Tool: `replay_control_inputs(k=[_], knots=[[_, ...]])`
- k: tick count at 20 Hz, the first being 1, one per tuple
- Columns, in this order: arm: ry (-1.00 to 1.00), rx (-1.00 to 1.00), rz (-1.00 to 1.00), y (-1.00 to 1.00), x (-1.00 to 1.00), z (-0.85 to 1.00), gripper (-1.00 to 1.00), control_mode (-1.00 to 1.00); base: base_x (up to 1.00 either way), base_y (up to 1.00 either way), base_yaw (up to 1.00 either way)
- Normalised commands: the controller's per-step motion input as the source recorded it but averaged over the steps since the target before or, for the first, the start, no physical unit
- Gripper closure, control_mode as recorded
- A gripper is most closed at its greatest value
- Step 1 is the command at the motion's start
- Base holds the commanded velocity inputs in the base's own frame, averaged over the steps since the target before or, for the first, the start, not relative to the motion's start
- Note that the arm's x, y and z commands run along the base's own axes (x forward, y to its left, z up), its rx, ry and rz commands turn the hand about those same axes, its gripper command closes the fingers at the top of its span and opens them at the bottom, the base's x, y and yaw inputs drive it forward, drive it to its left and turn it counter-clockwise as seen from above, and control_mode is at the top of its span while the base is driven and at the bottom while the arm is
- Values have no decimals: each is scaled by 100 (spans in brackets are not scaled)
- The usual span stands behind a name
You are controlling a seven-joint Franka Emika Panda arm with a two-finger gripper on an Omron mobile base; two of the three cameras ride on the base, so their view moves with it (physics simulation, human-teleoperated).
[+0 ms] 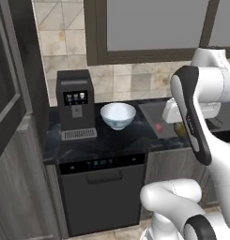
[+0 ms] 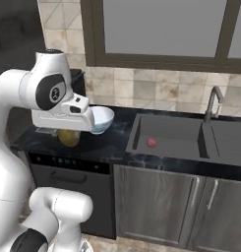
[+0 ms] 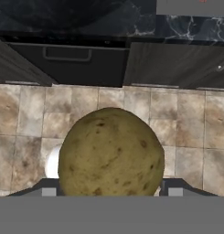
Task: Pick the potatos from the cabinet and place them in one bowl. Pick the onion from the sink and place it in the other bowl.
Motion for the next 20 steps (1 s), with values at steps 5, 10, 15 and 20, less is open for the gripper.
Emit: replay_control_inputs(k=[5,10,15,20], knots=[[0,0,0,0,0,0,100,100,45,0,0],[0,0,0,0,0,0,100,100,32,0,0],[0,0,0,0,0,0,100,100,42,0,0],[0,0,0,0,0,0,100,100,40,0,0]])
